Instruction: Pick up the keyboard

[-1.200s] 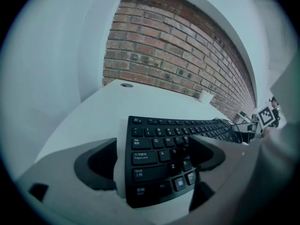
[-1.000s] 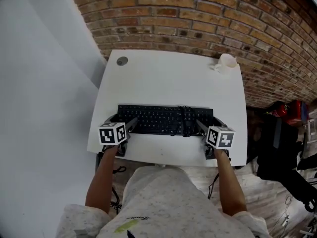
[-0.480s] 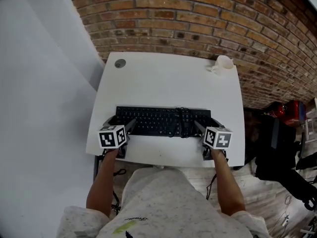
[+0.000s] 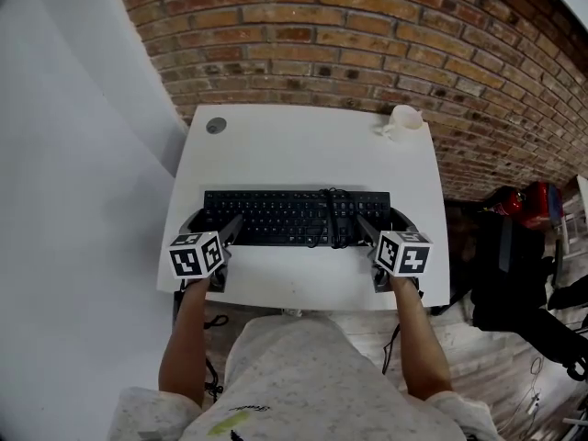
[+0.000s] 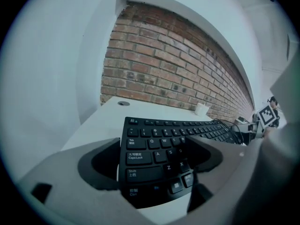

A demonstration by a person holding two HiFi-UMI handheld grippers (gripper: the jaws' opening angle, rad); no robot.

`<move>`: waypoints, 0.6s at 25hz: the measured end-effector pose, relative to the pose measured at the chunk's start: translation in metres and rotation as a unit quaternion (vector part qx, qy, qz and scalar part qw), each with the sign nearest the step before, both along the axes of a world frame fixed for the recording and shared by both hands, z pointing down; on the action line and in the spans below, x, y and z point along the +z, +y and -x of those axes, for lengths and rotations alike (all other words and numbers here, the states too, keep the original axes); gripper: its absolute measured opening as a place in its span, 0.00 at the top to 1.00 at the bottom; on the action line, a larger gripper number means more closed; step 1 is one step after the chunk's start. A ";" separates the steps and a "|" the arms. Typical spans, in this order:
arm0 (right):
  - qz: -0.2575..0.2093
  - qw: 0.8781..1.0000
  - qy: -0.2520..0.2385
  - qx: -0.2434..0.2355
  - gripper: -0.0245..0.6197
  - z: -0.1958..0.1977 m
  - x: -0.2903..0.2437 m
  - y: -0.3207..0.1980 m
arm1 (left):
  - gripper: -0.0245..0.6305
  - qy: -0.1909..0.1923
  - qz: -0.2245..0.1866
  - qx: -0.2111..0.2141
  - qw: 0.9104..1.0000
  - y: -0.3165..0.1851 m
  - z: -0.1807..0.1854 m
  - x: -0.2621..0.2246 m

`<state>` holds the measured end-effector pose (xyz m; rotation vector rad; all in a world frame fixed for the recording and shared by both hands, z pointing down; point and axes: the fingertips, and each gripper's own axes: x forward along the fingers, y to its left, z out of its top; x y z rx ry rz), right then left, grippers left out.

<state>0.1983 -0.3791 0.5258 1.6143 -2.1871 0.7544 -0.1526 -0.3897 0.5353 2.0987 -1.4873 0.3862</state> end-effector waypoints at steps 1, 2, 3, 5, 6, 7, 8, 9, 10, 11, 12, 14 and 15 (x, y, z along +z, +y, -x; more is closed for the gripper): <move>-0.008 1.000 0.000 0.001 0.36 0.000 -0.007 -0.002 | 0.32 0.000 -0.009 0.000 1.000 -0.003 0.000 -0.007; -0.017 1.000 0.000 0.000 0.36 0.000 -0.015 -0.004 | 0.32 0.001 -0.017 0.000 1.000 -0.005 0.000 -0.015; -0.027 1.000 0.001 0.000 0.36 0.001 -0.023 -0.006 | 0.32 0.002 -0.026 0.001 1.000 -0.007 0.000 -0.022; -0.045 0.999 0.004 -0.001 0.36 0.002 -0.039 -0.010 | 0.32 0.006 -0.044 0.001 0.999 -0.011 0.000 -0.038; -0.055 0.999 0.005 -0.001 0.36 0.002 -0.047 -0.011 | 0.32 0.007 -0.054 0.000 0.999 -0.013 0.001 -0.046; -0.064 0.998 0.005 -0.001 0.36 0.002 -0.056 -0.013 | 0.32 0.008 -0.064 -0.001 0.998 -0.014 0.001 -0.054; -0.074 0.997 0.005 -0.001 0.36 0.003 -0.065 -0.014 | 0.32 0.009 -0.075 -0.001 0.997 -0.016 0.001 -0.063; -0.083 0.997 0.005 -0.001 0.36 0.003 -0.074 -0.015 | 0.32 0.009 -0.085 -0.002 0.996 -0.017 0.001 -0.072; -0.093 0.996 0.005 0.000 0.36 0.003 -0.083 -0.016 | 0.32 0.010 -0.097 -0.002 0.995 -0.018 0.002 -0.081; -0.103 0.995 0.005 0.000 0.36 0.003 -0.092 -0.016 | 0.32 0.010 -0.108 -0.003 0.994 -0.019 0.002 -0.091; -0.114 0.994 0.005 0.001 0.36 0.003 -0.101 -0.016 | 0.32 0.011 -0.119 -0.003 0.993 -0.020 0.002 -0.100; -0.133 0.991 0.004 0.002 0.36 0.004 -0.119 -0.016 | 0.32 0.011 -0.142 -0.003 0.990 -0.020 0.002 -0.120; -0.143 0.990 0.003 0.003 0.36 0.004 -0.128 -0.016 | 0.32 0.011 -0.154 -0.003 0.988 -0.021 0.002 -0.130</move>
